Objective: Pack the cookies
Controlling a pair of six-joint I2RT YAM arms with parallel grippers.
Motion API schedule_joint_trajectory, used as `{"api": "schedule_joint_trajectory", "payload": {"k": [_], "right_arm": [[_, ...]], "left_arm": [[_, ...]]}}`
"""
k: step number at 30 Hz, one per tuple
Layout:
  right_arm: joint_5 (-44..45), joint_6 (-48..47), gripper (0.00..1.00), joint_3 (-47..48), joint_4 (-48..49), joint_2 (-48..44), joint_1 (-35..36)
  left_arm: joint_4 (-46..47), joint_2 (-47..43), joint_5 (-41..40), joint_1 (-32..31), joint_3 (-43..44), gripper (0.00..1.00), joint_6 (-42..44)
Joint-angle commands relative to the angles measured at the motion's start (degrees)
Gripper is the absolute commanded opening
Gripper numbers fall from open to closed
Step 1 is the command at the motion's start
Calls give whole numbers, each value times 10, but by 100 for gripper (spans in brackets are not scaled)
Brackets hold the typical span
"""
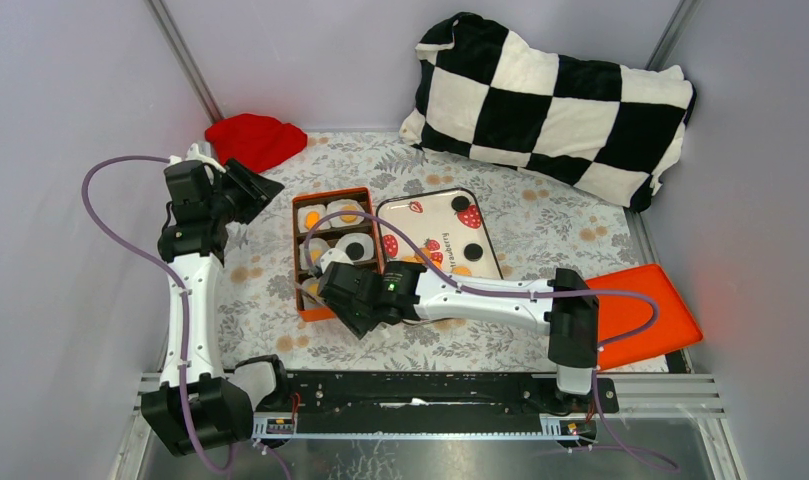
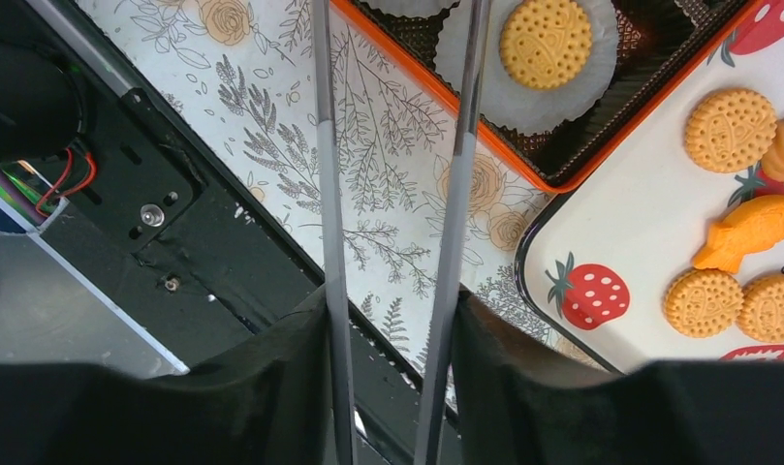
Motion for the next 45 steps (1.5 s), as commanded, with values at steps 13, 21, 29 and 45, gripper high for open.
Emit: {"api": "schedule_joint_trajectory", "payload": {"k": [13,21,29,45], "right_arm": [[271,94,15,-70,-83,-166,-60],[253,113,17,-228,-64,-245,-321],[150,49,16,-280,26,-173,-477],[57,34,57,-257,51,11,-609]], "left_arm": [[39,-9,29,5,-22,51,-8],[44,14,32,-2,-31,17,-9],[51,25,28,-9,-30,10,-9],[84,46,24,-21,-56,11,-15]]}}
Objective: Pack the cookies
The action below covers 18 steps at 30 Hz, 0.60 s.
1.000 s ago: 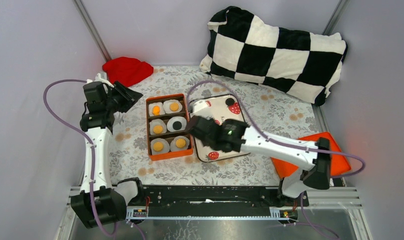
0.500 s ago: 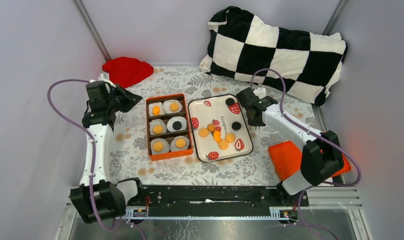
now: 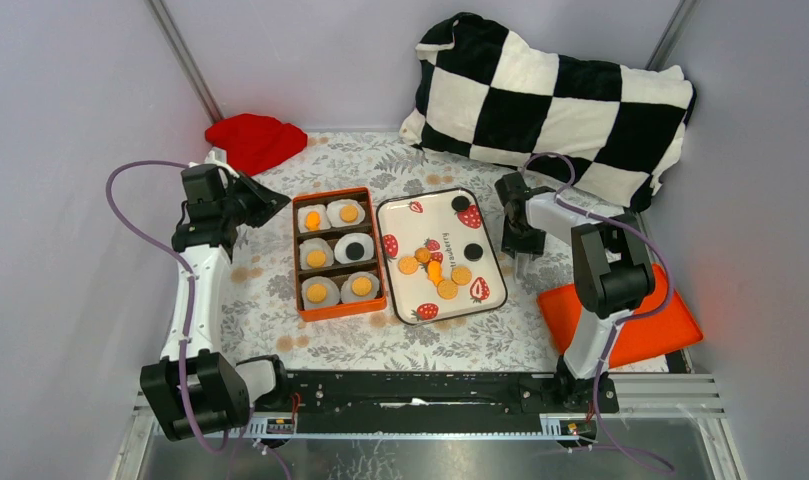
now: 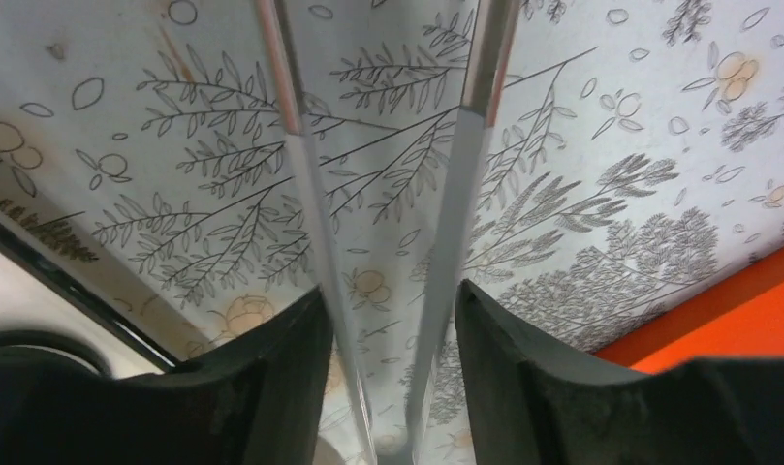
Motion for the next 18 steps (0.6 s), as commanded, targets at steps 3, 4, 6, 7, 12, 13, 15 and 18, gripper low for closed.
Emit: {"api": "schedule_joint_trajectory", "payload": {"k": [3,4,6,7,12,13,15,18], "right_arm": [[-25,-10,63,23,-33,27,-14],[-26,-9,64,19,-28,18,-15],[-24,-7,65,7,-18,-12,-14],[-22,-8,66,4,-18,-28,-14],[-16,-8,66,-17,-74,-126,-14],[-20,-7,66,-30,-84,-144,-13],[-36,2,66,-63,-101,-182,-14],[-83,27,64,-123,-116,-232,-12]], "left_arm": [[40,6,-1,-11,-14,12,2],[42,6,-1,-12,-15,13,3],[44,6,-2,-15,-17,14,5],[45,7,-3,-17,-17,14,5],[48,11,-6,-32,-12,14,2],[50,12,-10,-36,-12,14,1],[54,12,-16,-49,-11,15,-2],[57,18,-22,-67,-7,15,-7]]}}
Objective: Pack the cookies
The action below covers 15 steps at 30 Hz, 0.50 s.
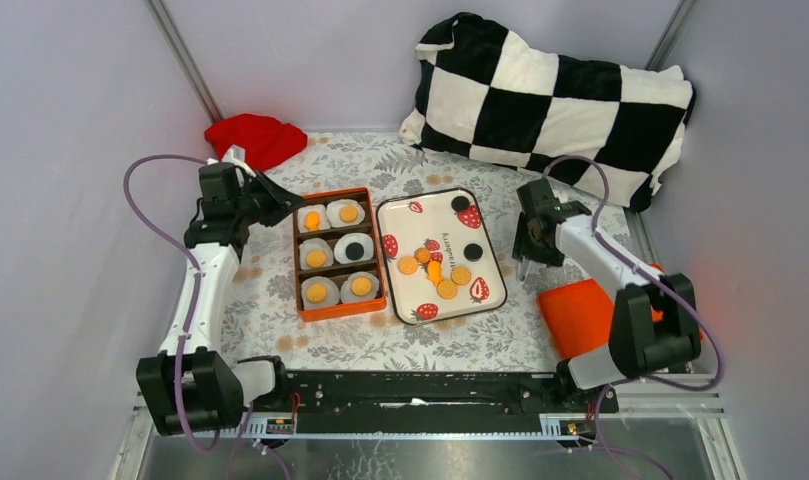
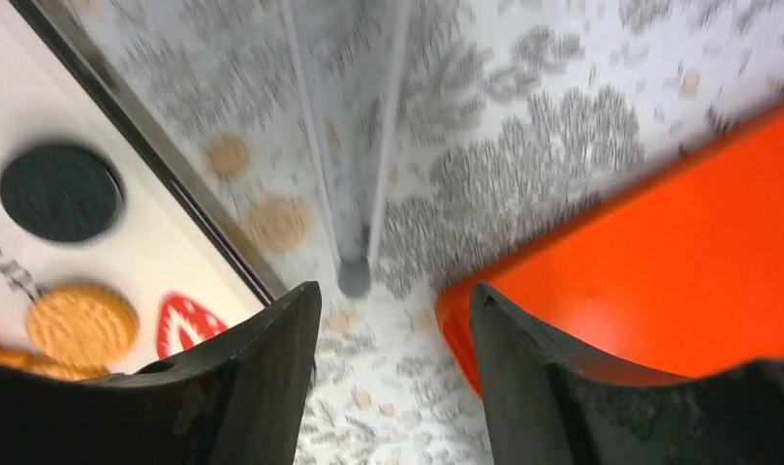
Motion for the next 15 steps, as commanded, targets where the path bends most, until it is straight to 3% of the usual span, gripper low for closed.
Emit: {"api": "schedule_joint_trajectory", "payload": {"k": [1,6,9,15], "right_arm": [[-68,38,63,-85,-62,-77,3],[-76,82,60,-117,-94,-121,21],[-46,95,58,-100,-139,-108,22],[-18,102,57,-113,-113,-28,22]], "left_arm": [[36,11,-15,-27,6,15,-8],[46,16,-12,-52,9,15,-21],[49,14,-9,-69,8,15,-28],[68,10,1,-82,-16,15,-39]]}}
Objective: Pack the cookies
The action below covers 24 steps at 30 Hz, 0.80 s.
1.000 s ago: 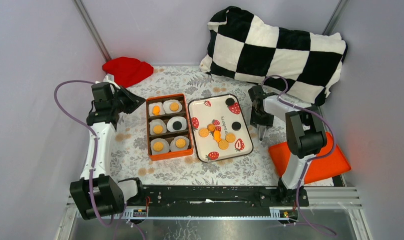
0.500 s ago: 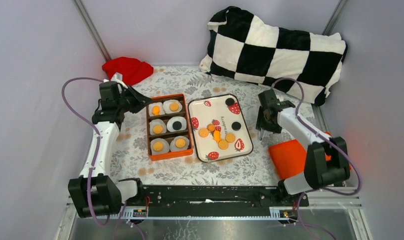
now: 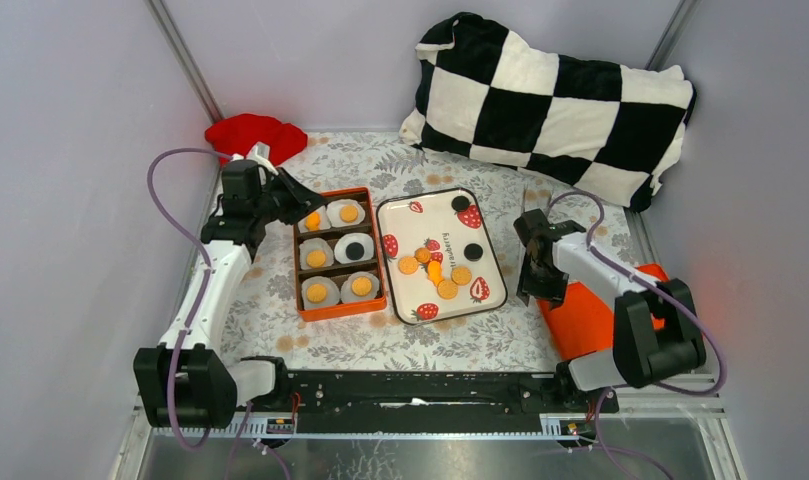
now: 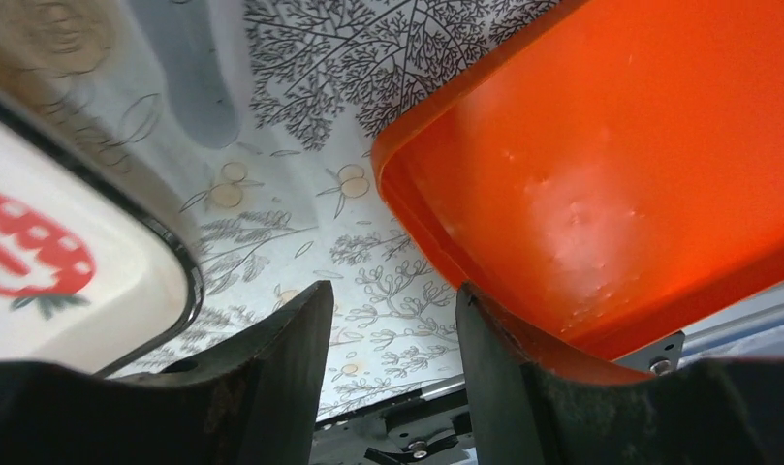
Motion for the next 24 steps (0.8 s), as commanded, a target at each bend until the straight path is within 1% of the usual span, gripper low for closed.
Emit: {"api": "schedule_joint_trajectory", "payload": {"k": [1,6,8,10,14,18,20,22,24], "right_arm": [[31,20,56,4,2,68,2],[6,17,52,-11,70,131,1],[-5,16,47,-15,93,146,0],[-15,12,43,-22,116,150,0],[-20,3,41,-23,134,149,0],[-34,-1,30,-21,151,142,0],[-20,-1,24,-20,149,130,0],[-1,-7,15,-16,140,115,-1],[14,-20,10,-9,128,99,0]], "left_arm": [[42,-3,10,-4,-17,15,-10],[38,-2,15,-16,-16,15,-2],[29,-2,9,-17,-9,15,5],[23,0,5,-17,-1,15,11],[22,4,1,-17,2,15,11],[24,12,-5,-22,3,15,9],[24,13,-10,-26,2,15,8],[24,14,-17,-33,3,16,8],[24,17,-21,-44,8,17,12]]}}
